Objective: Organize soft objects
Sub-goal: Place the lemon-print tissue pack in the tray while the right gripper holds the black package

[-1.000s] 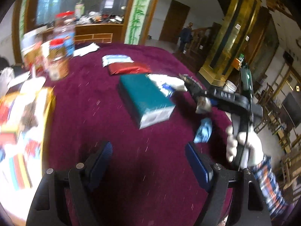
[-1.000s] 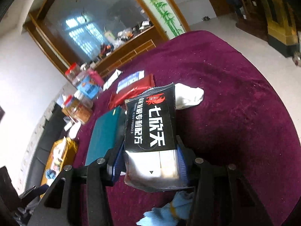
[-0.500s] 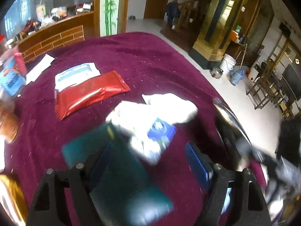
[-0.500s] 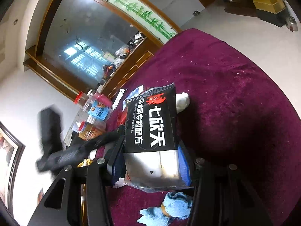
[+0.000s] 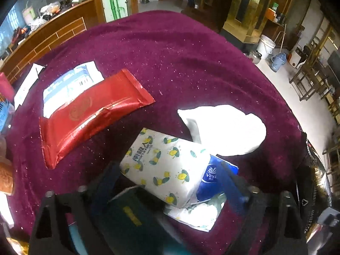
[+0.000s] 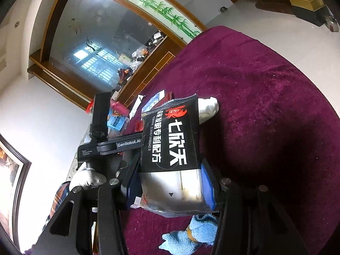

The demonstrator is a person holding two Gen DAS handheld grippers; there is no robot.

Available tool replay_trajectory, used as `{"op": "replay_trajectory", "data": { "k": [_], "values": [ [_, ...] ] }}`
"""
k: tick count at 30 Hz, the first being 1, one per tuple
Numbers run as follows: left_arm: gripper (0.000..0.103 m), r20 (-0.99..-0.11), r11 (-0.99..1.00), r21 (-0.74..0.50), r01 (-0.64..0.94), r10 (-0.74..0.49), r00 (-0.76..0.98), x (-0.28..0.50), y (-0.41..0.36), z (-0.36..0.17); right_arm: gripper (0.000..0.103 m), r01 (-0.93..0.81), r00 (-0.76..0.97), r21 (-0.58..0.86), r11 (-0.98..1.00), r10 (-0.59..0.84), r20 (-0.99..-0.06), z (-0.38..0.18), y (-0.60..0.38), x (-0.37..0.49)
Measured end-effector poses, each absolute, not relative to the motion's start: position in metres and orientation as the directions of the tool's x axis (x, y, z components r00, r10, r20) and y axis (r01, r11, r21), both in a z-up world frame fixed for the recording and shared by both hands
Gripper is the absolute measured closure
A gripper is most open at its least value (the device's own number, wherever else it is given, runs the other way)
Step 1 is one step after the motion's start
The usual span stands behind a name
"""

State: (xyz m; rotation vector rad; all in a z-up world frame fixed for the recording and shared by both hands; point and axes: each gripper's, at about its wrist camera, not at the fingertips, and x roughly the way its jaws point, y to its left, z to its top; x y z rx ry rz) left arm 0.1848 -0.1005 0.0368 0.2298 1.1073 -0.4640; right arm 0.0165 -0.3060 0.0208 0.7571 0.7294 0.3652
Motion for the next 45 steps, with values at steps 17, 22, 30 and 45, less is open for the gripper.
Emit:
{"op": "replay_trajectory", "data": {
  "k": [17,22,30,45],
  "values": [
    [0.079,-0.791,0.870,-0.157,0.468,-0.394,0.467,0.147,-0.079,0.090,0.053,-0.033,0.704,0.687,0.726,0.505,-0.500,0.021,-0.300,0.015],
    [0.080,-0.756,0.861,-0.201,0.467,-0.439,0.486,0.122,-0.066,0.111,0.053,-0.014,0.710,0.688,0.726,0.491,-0.504,0.020,-0.303,0.014],
    [0.080,-0.657,0.830,-0.304,0.467,-0.538,0.528,0.044,-0.013,0.153,0.053,-0.017,0.713,0.661,0.751,0.472,-0.518,0.021,-0.300,0.013],
    [0.080,-0.500,0.855,-0.502,0.131,-0.410,0.763,-0.150,0.236,0.141,0.054,0.025,0.685,0.643,0.765,0.456,-0.568,0.013,-0.291,0.009]
  ]
}}
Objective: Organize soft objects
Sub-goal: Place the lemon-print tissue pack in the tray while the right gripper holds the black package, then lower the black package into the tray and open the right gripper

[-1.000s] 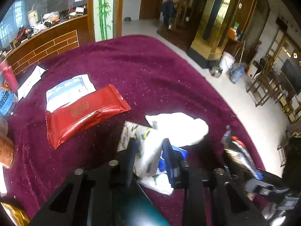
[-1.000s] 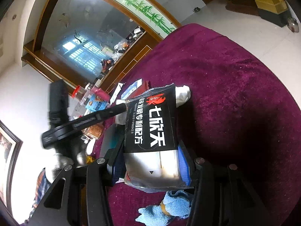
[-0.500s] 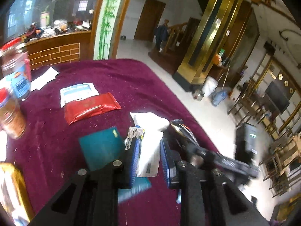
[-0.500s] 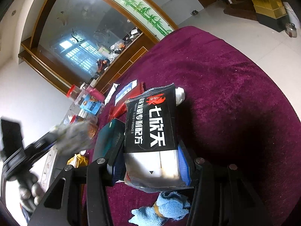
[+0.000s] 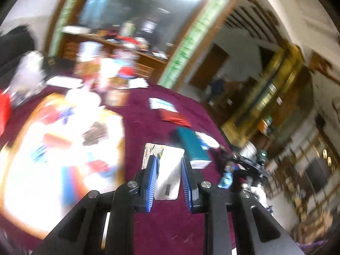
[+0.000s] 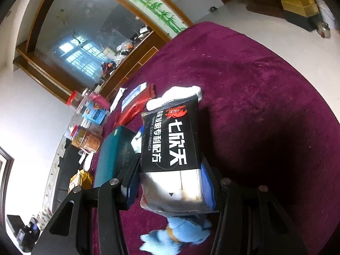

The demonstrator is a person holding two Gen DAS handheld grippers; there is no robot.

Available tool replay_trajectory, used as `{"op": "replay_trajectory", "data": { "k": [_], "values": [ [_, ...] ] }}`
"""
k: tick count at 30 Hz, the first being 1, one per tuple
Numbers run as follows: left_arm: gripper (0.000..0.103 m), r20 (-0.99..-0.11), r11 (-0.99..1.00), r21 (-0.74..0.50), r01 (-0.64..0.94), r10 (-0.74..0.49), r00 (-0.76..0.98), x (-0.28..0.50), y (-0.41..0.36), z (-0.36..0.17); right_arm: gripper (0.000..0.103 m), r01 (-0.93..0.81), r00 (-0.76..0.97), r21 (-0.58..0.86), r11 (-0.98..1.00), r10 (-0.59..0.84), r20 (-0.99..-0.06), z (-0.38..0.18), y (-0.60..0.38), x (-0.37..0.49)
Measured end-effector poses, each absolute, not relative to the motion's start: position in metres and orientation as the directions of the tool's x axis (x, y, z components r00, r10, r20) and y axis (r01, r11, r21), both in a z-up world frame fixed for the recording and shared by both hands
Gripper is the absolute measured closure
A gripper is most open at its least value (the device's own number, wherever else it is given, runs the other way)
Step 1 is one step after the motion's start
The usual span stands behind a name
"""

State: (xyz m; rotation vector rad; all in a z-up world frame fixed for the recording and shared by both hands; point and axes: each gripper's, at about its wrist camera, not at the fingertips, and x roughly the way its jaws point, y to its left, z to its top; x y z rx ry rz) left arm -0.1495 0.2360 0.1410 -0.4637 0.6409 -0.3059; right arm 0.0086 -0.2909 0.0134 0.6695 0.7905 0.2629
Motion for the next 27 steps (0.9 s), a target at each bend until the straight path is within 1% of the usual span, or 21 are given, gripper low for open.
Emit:
{"op": "replay_trajectory", "data": {
  "k": [3,7,10,11,12,13,15,17,19,22,27],
  "values": [
    [0.080,-0.529,0.859,-0.512,0.004,-0.318,0.787,-0.170,0.284,0.118,0.054,-0.046,0.681,0.634,0.772,0.488,-0.546,0.036,-0.265,-0.010],
    [0.080,-0.547,0.829,-0.550,-0.095,-0.273,0.791,-0.183,0.327,0.091,0.055,-0.168,0.654,0.595,0.786,0.540,-0.530,0.071,-0.214,-0.030],
    [0.079,-0.593,0.836,-0.513,-0.198,-0.178,0.785,-0.181,0.343,0.072,0.054,-0.256,0.619,0.578,0.775,0.590,-0.518,0.090,-0.171,-0.041],
    [0.076,-0.592,0.832,-0.513,-0.213,-0.163,0.789,-0.181,0.350,0.068,0.054,-0.287,0.602,0.571,0.769,0.608,-0.517,0.095,-0.155,-0.044],
    [0.070,-0.595,0.830,-0.505,-0.236,-0.137,0.792,-0.180,0.355,0.065,0.054,-0.319,0.581,0.561,0.764,0.625,-0.521,0.100,-0.136,-0.048],
    [0.065,-0.616,0.843,-0.460,-0.280,-0.076,0.784,-0.177,0.357,0.063,0.054,-0.355,0.554,0.548,0.757,0.643,-0.529,0.103,-0.114,-0.051],
    [0.043,-0.629,0.867,-0.369,-0.334,0.031,0.776,-0.176,0.361,0.062,0.054,-0.399,0.514,0.532,0.747,0.663,-0.544,0.106,-0.079,-0.055],
    [0.039,-0.641,0.885,-0.278,-0.373,0.118,0.758,-0.169,0.364,0.059,0.054,-0.445,0.462,0.517,0.731,0.682,-0.566,0.104,-0.044,-0.060],
    [0.039,-0.645,0.891,-0.262,-0.370,0.123,0.755,-0.164,0.365,0.056,0.054,-0.489,0.402,0.507,0.710,0.699,-0.591,0.099,-0.005,-0.066],
    [0.038,-0.627,0.883,-0.298,-0.362,0.105,0.772,-0.170,0.368,0.054,0.054,-0.532,0.324,0.504,0.680,0.713,-0.621,0.088,0.037,-0.073],
    [0.034,-0.571,0.821,-0.437,-0.367,0.061,0.818,-0.200,0.376,0.059,0.054,-0.598,0.174,0.506,0.621,0.718,-0.674,0.067,0.112,-0.082]
  ]
}}
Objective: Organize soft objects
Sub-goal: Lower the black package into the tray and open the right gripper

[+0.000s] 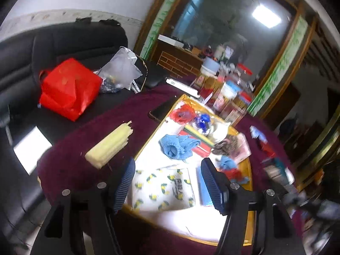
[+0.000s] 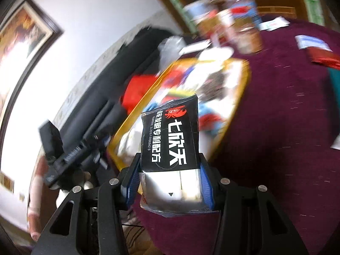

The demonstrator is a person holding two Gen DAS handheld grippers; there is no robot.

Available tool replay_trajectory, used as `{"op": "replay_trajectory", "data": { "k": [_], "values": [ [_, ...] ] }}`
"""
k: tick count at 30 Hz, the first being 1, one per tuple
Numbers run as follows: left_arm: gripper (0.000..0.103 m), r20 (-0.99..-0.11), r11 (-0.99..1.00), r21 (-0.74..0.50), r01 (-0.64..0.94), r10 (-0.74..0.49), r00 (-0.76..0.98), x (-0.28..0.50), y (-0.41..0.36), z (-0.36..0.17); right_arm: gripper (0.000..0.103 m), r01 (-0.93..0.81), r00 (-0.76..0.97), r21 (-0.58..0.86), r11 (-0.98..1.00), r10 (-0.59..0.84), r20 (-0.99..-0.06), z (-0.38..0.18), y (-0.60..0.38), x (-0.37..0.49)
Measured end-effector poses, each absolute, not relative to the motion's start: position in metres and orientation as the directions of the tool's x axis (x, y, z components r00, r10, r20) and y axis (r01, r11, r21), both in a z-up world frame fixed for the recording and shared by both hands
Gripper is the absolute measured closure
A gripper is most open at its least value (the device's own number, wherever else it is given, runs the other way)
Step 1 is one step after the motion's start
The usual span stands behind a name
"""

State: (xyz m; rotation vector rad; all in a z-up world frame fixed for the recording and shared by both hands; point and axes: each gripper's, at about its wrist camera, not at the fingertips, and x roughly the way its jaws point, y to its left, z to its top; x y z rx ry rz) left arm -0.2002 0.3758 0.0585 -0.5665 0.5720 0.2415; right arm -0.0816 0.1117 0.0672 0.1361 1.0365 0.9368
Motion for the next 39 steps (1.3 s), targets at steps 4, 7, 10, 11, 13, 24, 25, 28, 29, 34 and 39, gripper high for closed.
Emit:
{"op": "replay_trajectory", "data": {
  "k": [4,7,10,11,13,24,25,28,29,34,39],
  "values": [
    [0.030,-0.533,0.803,-0.465,-0.372,0.081,0.842,-0.224,0.379,0.065,0.054,-0.692,0.047,0.451,0.564,0.659,-0.751,0.044,0.176,-0.099],
    [0.028,-0.534,0.807,-0.455,-0.376,0.091,0.841,-0.232,0.381,0.066,0.054,-0.751,0.027,0.362,0.551,0.575,-0.818,0.027,0.206,-0.105],
    [0.027,-0.539,0.805,-0.460,-0.374,0.082,0.838,-0.235,0.384,0.063,0.054,-0.763,0.035,0.317,0.564,0.525,-0.850,0.017,0.219,-0.098],
    [0.026,-0.542,0.805,-0.461,-0.374,0.078,0.837,-0.235,0.384,0.063,0.054,-0.764,0.057,0.285,0.579,0.501,-0.864,0.015,0.221,-0.095],
    [0.026,-0.548,0.801,-0.468,-0.374,0.069,0.834,-0.235,0.385,0.059,0.054,-0.761,0.089,0.245,0.601,0.470,-0.878,0.011,0.223,-0.088],
    [0.026,-0.557,0.805,-0.482,-0.345,0.023,0.830,-0.229,0.376,0.054,0.054,-0.780,0.279,0.001,0.626,0.350,-0.894,0.001,0.225,-0.078],
    [0.026,-0.557,0.806,-0.481,-0.344,0.022,0.830,-0.230,0.376,0.055,0.053,-0.800,0.239,0.035,0.599,0.371,-0.898,0.000,0.226,-0.083],
    [0.026,-0.556,0.805,-0.482,-0.345,0.024,0.831,-0.230,0.374,0.057,0.048,-0.839,0.195,0.054,0.541,0.392,-0.899,0.000,0.229,-0.098],
    [0.026,-0.557,0.806,-0.482,-0.345,0.022,0.830,-0.230,0.373,0.058,0.044,-0.840,0.206,0.048,0.540,0.399,-0.893,0.003,0.227,-0.101],
    [0.026,-0.558,0.819,-0.471,-0.328,0.011,0.829,-0.230,0.364,0.063,0.034,-0.803,0.217,0.127,0.583,0.483,-0.848,0.028,0.195,-0.101],
    [0.016,-0.552,0.835,-0.450,-0.316,0.018,0.834,-0.230,0.352,0.072,0.027,-0.755,0.282,0.177,0.631,0.558,-0.780,0.056,0.145,-0.108]
  ]
}}
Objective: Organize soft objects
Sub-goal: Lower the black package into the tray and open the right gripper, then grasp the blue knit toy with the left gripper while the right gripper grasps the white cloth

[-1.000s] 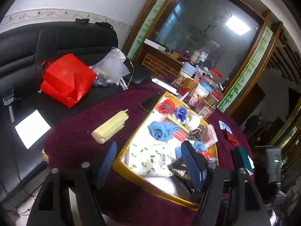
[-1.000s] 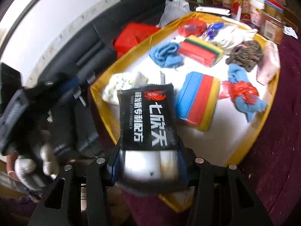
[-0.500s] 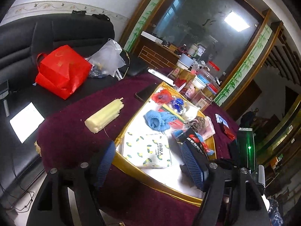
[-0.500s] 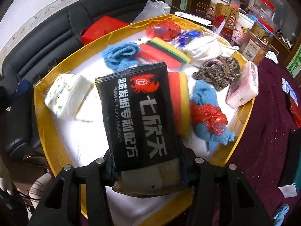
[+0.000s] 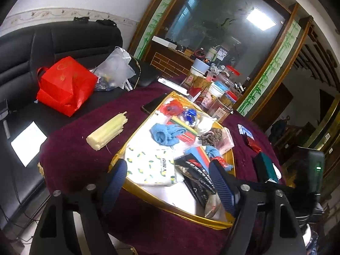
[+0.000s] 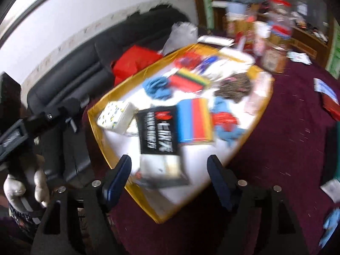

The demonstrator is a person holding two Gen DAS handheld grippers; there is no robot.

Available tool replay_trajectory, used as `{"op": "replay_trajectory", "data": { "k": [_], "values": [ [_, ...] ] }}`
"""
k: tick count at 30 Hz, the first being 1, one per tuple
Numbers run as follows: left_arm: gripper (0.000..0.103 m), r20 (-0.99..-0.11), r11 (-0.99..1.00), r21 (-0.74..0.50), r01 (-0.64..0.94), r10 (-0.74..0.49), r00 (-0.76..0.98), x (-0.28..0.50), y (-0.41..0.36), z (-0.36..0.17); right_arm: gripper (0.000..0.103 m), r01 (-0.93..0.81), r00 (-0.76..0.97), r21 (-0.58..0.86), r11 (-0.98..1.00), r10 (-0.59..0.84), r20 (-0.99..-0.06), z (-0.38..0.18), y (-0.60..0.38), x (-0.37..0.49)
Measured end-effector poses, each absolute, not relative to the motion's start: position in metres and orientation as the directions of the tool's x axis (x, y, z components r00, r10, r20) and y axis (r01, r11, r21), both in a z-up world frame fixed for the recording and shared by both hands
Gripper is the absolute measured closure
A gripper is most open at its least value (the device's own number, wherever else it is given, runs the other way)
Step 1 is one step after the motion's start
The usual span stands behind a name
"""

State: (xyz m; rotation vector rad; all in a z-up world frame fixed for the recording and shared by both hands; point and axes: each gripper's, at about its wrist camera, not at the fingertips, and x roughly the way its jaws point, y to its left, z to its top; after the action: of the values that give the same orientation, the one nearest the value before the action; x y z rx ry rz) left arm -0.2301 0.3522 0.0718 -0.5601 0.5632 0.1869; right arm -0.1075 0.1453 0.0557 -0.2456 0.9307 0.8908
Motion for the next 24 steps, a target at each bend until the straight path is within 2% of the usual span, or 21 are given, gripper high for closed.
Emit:
{"op": "replay_trajectory", "data": {
  "k": [3,10,19,24],
  "values": [
    [0.007,-0.546,0.845,-0.441,-0.303,0.015,0.837,-0.229,0.341,0.077,0.025,-0.703,0.378,0.161,0.692,0.556,-0.740,0.068,0.106,-0.109],
    [0.006,-0.538,0.883,-0.430,-0.188,-0.083,0.839,-0.219,0.300,0.085,0.022,-0.470,0.560,0.191,0.862,0.458,-0.690,0.071,-0.035,-0.093],
    [0.006,-0.572,0.902,-0.431,-0.006,-0.268,0.775,-0.190,0.226,0.084,0.022,-0.124,0.654,0.252,0.960,0.270,-0.707,0.054,-0.201,-0.087],
    [0.006,-0.610,0.903,-0.426,0.060,-0.336,0.718,-0.177,0.185,0.076,0.022,-0.042,0.656,0.319,0.947,0.267,-0.706,0.047,-0.246,-0.083]
  ]
}}
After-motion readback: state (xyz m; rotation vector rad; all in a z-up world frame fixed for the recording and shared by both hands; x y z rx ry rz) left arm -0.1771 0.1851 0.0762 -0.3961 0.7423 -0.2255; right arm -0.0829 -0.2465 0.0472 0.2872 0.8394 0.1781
